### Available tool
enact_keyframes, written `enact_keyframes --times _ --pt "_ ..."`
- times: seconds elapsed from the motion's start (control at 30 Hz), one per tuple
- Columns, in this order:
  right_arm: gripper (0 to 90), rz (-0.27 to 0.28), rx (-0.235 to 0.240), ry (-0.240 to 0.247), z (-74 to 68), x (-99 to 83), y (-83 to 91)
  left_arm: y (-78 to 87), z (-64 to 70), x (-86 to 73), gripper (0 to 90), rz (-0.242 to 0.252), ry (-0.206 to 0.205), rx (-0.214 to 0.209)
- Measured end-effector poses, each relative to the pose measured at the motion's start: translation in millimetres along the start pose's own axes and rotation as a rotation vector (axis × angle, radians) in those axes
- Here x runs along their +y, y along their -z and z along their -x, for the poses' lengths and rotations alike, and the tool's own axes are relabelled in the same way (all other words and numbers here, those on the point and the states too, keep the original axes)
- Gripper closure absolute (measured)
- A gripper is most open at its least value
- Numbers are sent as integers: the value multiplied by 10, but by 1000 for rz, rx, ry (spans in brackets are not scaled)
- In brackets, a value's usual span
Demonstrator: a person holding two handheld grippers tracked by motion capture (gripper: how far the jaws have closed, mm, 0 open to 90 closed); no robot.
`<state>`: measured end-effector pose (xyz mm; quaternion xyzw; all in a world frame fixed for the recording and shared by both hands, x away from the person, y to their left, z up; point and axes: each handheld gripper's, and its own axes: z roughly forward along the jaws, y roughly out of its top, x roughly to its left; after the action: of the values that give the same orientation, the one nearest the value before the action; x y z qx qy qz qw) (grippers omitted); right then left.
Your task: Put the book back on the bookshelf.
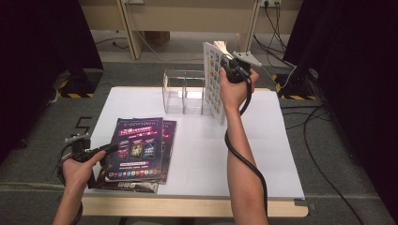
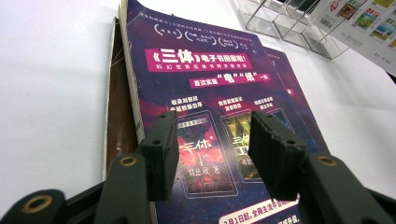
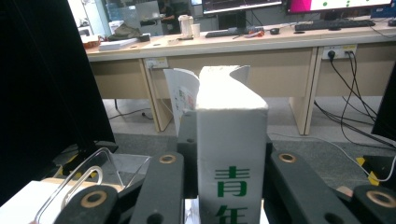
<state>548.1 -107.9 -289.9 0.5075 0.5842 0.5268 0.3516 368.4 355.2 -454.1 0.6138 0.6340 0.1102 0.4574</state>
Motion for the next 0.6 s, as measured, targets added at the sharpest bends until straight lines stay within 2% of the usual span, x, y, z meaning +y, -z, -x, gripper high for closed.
enact_keyframes --times 0.37,0.6 --pt "742 -4 -9 4 -7 -44 -104 -5 -7 -3 519 0 3 -1" --pt "741 0 -9 7 -23 -10 -172 -2 -14 -2 519 1 3 -1"
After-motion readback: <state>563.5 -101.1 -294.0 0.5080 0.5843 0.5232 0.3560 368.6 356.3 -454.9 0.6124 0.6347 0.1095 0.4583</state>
